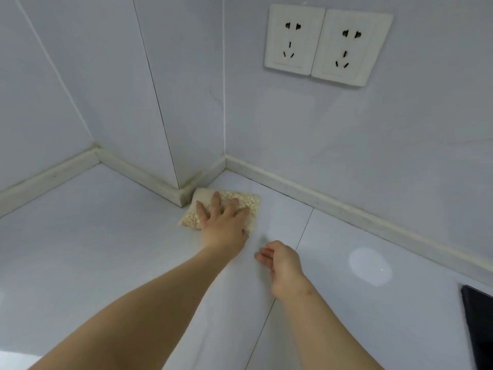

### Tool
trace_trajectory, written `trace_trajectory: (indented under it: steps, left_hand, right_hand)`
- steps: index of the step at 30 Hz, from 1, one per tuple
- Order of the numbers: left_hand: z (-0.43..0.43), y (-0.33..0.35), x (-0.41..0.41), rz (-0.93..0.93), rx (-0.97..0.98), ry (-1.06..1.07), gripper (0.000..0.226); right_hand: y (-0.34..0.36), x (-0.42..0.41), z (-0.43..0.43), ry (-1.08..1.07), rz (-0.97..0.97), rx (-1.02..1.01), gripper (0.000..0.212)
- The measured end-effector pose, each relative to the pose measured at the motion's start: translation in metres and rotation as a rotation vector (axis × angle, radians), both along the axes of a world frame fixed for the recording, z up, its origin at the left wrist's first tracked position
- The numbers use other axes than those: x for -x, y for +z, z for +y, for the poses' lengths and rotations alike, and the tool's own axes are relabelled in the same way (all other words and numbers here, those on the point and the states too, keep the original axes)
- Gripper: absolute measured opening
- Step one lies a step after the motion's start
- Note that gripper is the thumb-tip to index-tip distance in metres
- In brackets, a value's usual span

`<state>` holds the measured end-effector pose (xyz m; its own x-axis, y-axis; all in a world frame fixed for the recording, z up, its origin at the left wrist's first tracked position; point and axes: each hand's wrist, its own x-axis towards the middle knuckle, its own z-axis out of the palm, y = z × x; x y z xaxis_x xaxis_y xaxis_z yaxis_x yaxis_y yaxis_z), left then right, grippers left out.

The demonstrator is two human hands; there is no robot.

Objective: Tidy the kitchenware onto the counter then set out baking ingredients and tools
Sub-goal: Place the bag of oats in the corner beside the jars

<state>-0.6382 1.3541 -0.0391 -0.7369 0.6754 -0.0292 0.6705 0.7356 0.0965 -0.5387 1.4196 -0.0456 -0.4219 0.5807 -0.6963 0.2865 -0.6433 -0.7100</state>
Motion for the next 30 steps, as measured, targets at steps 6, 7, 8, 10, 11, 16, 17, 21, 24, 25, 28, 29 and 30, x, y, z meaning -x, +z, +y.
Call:
trace_trajectory:
  steps: [6, 7, 8, 10, 11, 16, 17, 21, 24, 25, 28, 29, 30]
  left_hand:
    - [-0.023, -0.002, -0.006, -0.017, -0.111, -0.084, 0.039]
    - [-0.031, -0.003, -0.01, -0.036, -0.15, -0.102, 0.039]
    - [-0.037, -0.004, -0.014, -0.073, -0.211, -0.117, 0.039]
    - [-0.053, -0.003, -0.028, -0.186, -0.376, -0.135, 0.044]
    - [-0.059, -0.002, -0.034, -0.262, -0.474, -0.135, 0.047]
    - [-0.088, 0.038, -0.08, -0.797, -0.997, 0.156, 0.027]
    - [-0.092, 0.046, -0.086, -0.89, -1.085, 0.23, 0.031]
    - [-0.102, 0.065, -0.106, -1.09, -1.263, 0.427, 0.03]
    - [-0.103, 0.067, -0.128, -1.223, -1.32, 0.522, 0.026]
    - [-0.103, 0.067, -0.135, -1.269, -1.325, 0.543, 0.025]
    - [-0.097, 0.058, -0.147, -1.346, -1.288, 0.53, 0.023]
    - [-0.096, 0.055, -0.151, -1.366, -1.254, 0.494, 0.023]
    - [-0.094, 0.051, -0.156, -1.376, -1.218, 0.447, 0.024]
  right_hand:
    - [0.004, -0.008, -0.009, 0.052, 0.016, -0.111, 0.01]
    - [0.007, -0.012, -0.013, 0.062, 0.028, -0.133, 0.01]
    - [0.007, -0.015, -0.015, 0.064, 0.044, -0.153, 0.01]
    - [0.008, -0.027, -0.022, 0.054, 0.107, -0.166, 0.011]
    - [0.008, -0.032, -0.025, 0.041, 0.137, -0.167, 0.011]
    - [0.013, -0.066, -0.039, 0.036, 0.199, -0.201, 0.007]
    - [0.015, -0.073, -0.043, 0.091, 0.199, -0.228, 0.007]
    - [0.023, -0.102, -0.06, 0.356, 0.214, -0.331, 0.038]
    - [0.031, -0.121, -0.068, 0.376, 0.312, -0.238, 0.037]
    - [0.034, -0.128, -0.07, 0.351, 0.319, -0.232, 0.034]
    - [0.034, -0.148, -0.07, 0.285, 0.273, -0.279, 0.031]
    - [0.034, -0.154, -0.071, 0.281, 0.24, -0.299, 0.03]
    - [0.033, -0.159, -0.071, 0.279, 0.207, -0.322, 0.03]
